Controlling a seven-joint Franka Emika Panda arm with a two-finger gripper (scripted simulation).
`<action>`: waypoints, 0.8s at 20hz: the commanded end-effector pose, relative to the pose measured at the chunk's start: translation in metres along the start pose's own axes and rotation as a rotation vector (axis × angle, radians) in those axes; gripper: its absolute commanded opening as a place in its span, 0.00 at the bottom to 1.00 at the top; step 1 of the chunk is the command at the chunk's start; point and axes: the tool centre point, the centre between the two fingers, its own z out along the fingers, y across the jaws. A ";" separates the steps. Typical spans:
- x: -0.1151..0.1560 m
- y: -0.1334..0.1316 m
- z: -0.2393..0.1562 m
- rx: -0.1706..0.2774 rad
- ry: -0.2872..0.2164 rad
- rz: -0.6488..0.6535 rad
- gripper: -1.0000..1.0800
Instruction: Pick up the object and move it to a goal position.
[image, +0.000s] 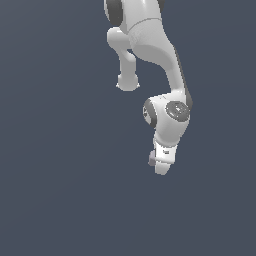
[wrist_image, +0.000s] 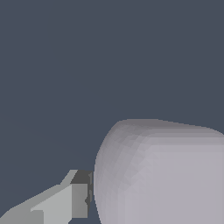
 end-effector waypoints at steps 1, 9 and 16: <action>0.026 0.000 -0.002 0.000 0.000 0.002 0.00; 0.074 0.002 -0.004 0.000 0.000 0.002 0.00; 0.085 0.003 -0.005 0.000 0.000 0.002 0.00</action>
